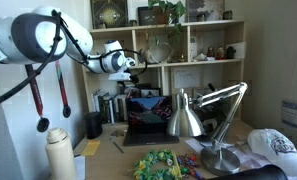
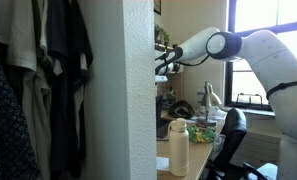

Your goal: Close the laptop

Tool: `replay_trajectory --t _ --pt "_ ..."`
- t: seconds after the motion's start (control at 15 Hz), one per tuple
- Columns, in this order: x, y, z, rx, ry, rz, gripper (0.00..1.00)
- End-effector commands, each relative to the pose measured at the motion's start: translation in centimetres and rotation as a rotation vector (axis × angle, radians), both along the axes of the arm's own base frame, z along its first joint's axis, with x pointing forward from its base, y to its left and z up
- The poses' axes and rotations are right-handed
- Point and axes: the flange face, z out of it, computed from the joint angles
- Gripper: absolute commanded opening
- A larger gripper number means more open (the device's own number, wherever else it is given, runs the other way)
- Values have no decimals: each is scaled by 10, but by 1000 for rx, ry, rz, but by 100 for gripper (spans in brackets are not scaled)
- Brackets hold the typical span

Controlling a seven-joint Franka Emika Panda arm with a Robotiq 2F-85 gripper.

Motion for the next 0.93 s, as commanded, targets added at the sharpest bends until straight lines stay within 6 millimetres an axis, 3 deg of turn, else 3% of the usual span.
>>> replay_trajectory --t 0.0,0.33,0.87 --pt "12 -2 -13 20 -38 -18 100" --pt "22 -5 -37 11 -24 -31 100" --pt "40 -1 -48 32 -47 -28 100"
